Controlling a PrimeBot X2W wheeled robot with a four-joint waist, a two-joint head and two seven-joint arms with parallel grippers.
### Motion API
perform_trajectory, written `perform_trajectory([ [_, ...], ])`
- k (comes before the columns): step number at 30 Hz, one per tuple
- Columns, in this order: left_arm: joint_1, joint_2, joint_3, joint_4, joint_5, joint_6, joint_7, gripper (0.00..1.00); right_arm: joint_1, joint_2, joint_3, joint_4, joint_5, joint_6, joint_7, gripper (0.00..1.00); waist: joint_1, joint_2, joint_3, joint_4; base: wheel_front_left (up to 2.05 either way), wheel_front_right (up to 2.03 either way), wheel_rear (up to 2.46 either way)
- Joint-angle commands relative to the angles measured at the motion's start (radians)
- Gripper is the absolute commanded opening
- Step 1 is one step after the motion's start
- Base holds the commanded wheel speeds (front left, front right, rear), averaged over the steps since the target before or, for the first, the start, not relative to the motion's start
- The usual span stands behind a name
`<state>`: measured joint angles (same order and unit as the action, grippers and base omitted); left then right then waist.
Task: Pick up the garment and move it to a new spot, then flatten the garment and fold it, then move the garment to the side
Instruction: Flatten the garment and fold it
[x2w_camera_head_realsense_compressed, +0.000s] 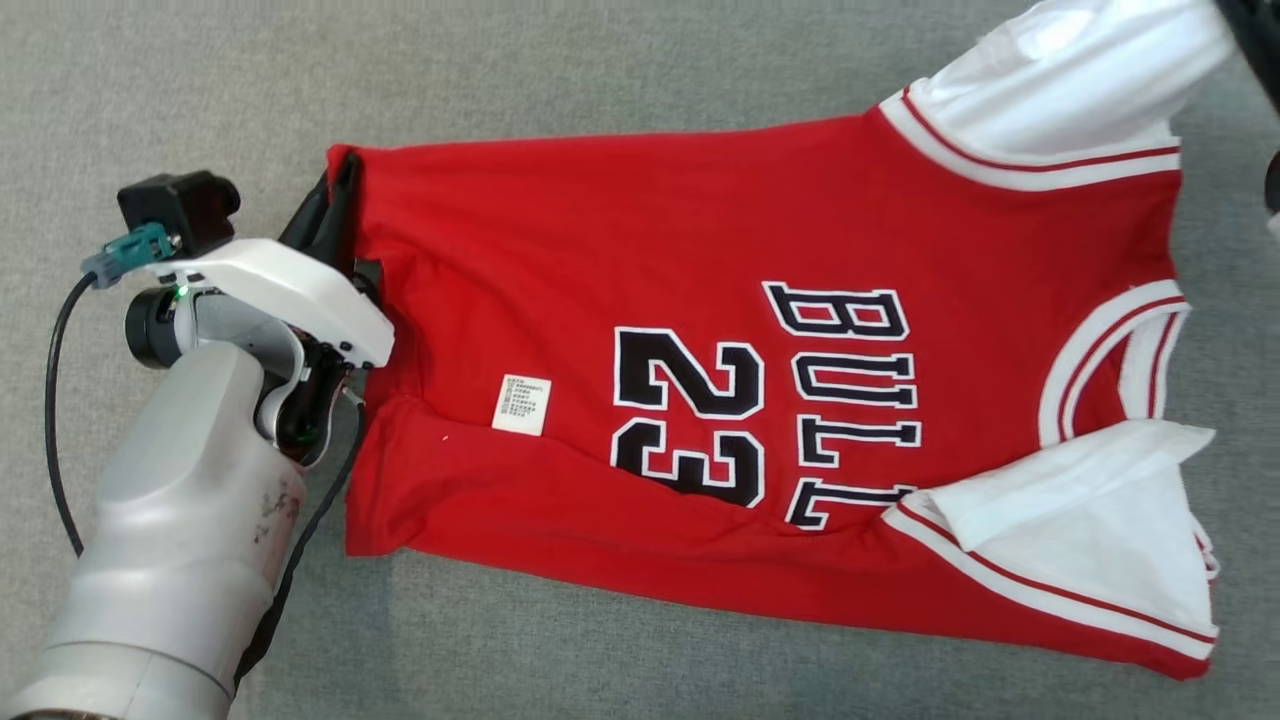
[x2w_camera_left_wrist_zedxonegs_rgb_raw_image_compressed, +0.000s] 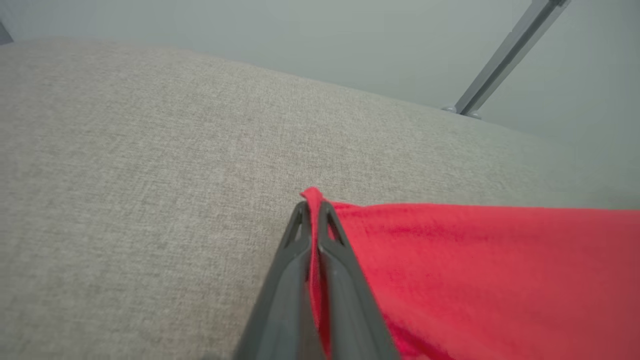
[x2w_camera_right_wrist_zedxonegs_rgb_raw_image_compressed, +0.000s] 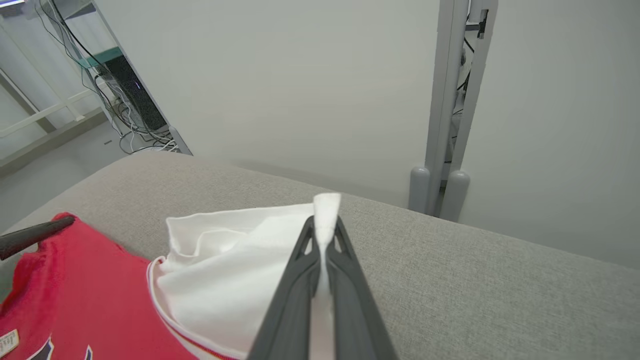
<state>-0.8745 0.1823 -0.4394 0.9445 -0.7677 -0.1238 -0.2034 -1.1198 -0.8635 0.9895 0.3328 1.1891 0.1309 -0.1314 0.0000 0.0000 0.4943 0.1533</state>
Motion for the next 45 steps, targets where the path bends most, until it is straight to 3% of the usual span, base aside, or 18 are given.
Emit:
perform_trajectory([
  [1, 0.02, 0.014, 0.005, -0.011, -0.013, -0.007, 0.006, 0.0, 0.037, -0.009, -0.003, -0.018, 0.017, 0.0, -0.026, 0.0, 0.0, 0.0, -0.027, -0.022, 0.0, 0.0, 0.0],
  [9, 0.127, 0.077, 0.006, -0.127, -0.052, -0.004, 0.058, 0.0, 0.262, -0.043, -0.048, -0.164, 0.093, 0.0, -0.121, 0.0, 0.0, 0.0, -0.095, -0.068, 0.0, 0.0, 0.0],
  [13, 0.199, 0.124, 0.008, -0.199, -0.057, 0.015, 0.088, 0.0, 0.406, -0.021, -0.096, -0.234, 0.087, 0.0, -0.134, 0.0, 0.0, 0.0, -0.127, -0.1, 0.0, 0.0, 0.0],
  [23, 0.426, 0.22, 0.02, -0.447, -0.07, 0.134, 0.156, 0.0, 0.758, 0.153, -0.295, -0.291, -0.002, 0.0, -0.134, 0.0, 0.0, 0.0, -0.167, -0.153, 0.0, 0.0, 0.0],
  [28, 0.514, 0.226, 0.025, -0.536, -0.087, 0.178, 0.171, 0.0, 0.851, 0.214, -0.345, -0.269, -0.046, 0.0, -0.134, 0.0, 0.0, 0.0, -0.158, -0.153, 0.0, 0.0, 0.0],
  [35, 0.569, 0.212, 0.029, -0.556, -0.103, 0.204, 0.164, 0.0, 0.922, 0.27, -0.357, -0.237, -0.079, 0.0, -0.134, 0.0, 0.0, 0.0, -0.147, -0.151, 0.0, 0.0, 0.0],
  [36, 0.573, 0.209, 0.029, -0.555, -0.104, 0.207, 0.157, 0.39, 0.928, 0.272, -0.356, -0.227, -0.089, 0.0, -0.134, 0.0, 0.0, 0.0, -0.147, -0.153, 0.0, 0.0, 0.0],
  [37, 0.58, 0.207, 0.031, -0.553, -0.102, 0.212, 0.149, 1.0, 0.931, 0.28, -0.353, -0.22, -0.1, 0.0, -0.134, 0.09, 0.0, 0.0, -0.149, -0.155, 0.0, 0.0, 0.0],
  [38, 0.588, 0.202, 0.032, -0.552, -0.101, 0.214, 0.139, 1.0, 0.935, 0.291, -0.353, -0.215, -0.112, 0.0, -0.134, 0.44, 0.0, 0.0, -0.151, -0.157, 0.0, 0.0, 0.0],
  [39, 0.597, 0.198, 0.035, -0.554, -0.099, 0.216, 0.12, 1.0, 0.938, 0.3, -0.359, -0.209, -0.124, 0.0, -0.134, 1.0, 0.0, 0.0, -0.154, -0.16, 0.0, 0.0, 0.0],
  [45, 0.636, 0.177, 0.061, -0.589, -0.059, 0.257, -0.008, 1.0, 0.962, 0.361, -0.462, -0.207, -0.271, 0.0, -0.134, 1.0, 0.0, 0.0, -0.175, -0.169, 0.0, 0.0, 0.0],
])
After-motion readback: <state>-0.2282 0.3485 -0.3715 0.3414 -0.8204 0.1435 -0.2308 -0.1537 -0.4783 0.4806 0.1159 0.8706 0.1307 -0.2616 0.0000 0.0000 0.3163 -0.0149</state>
